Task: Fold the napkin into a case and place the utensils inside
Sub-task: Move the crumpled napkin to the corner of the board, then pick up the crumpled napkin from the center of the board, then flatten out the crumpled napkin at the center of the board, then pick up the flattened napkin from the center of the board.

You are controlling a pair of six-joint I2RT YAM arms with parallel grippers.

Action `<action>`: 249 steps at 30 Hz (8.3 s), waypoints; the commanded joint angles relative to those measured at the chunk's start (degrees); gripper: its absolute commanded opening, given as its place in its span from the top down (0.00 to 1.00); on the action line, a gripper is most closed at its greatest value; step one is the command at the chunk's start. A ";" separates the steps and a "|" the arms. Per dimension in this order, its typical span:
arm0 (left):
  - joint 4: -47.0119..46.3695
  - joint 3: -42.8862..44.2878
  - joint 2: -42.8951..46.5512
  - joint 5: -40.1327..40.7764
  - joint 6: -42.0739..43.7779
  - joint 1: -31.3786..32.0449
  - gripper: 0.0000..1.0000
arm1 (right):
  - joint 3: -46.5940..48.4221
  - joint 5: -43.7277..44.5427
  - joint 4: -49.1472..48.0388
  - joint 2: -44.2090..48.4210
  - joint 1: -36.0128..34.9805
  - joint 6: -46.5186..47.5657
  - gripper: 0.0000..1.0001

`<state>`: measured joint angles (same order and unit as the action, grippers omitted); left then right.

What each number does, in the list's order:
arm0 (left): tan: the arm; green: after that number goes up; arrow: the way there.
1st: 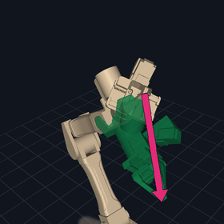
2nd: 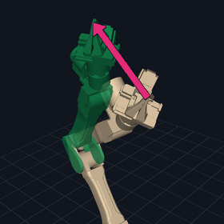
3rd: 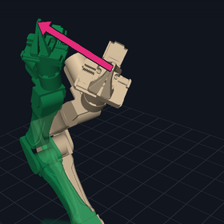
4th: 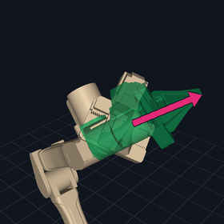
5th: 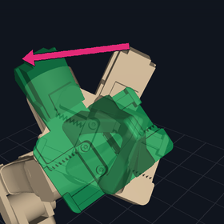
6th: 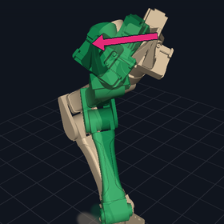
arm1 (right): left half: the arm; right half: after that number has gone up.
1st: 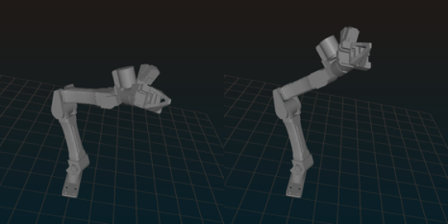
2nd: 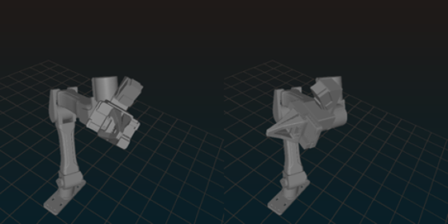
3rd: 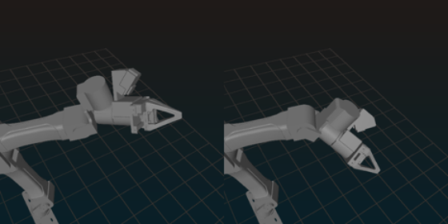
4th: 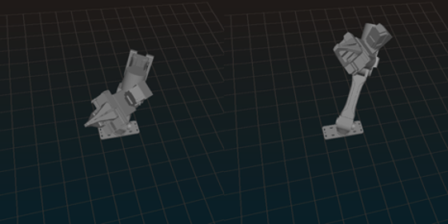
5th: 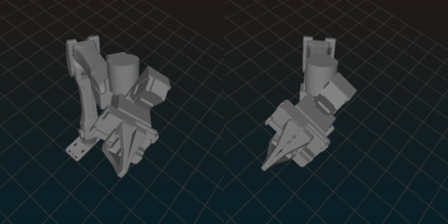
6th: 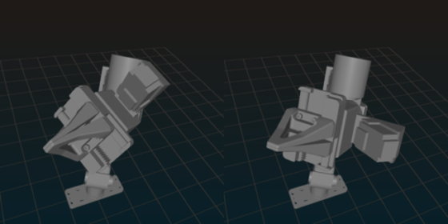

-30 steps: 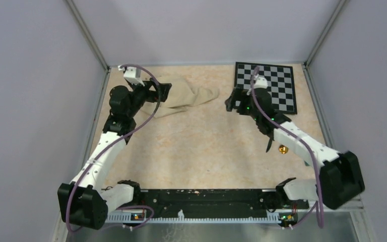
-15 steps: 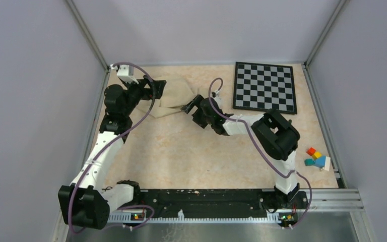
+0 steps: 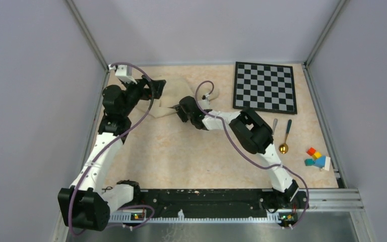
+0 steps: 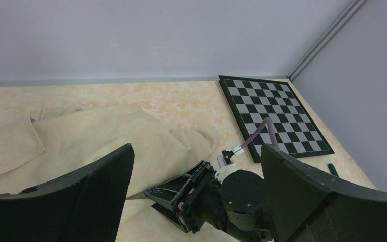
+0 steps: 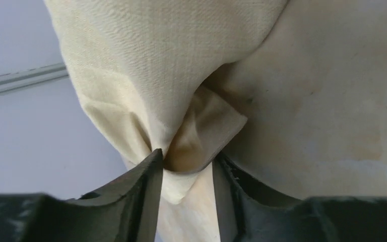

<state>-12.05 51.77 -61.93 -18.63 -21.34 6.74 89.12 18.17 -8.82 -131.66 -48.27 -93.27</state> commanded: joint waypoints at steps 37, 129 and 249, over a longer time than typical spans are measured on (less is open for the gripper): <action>53.82 -3.53 -14.77 34.37 -29.48 25.89 0.07 | -62.72 -3.96 27.13 91.39 0.90 50.63 1.00; 64.03 11.89 7.05 45.11 -35.81 28.35 1.00 | -42.57 -1.31 30.94 89.28 1.00 65.82 1.00; 26.46 -17.76 -2.23 13.18 -35.72 -1.03 0.01 | -46.92 -22.73 16.09 72.45 18.23 62.97 0.28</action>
<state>25.28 31.07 -63.31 -0.45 -58.81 6.02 42.81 -6.81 5.98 -62.78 -29.89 -30.61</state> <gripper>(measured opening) 0.987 0.726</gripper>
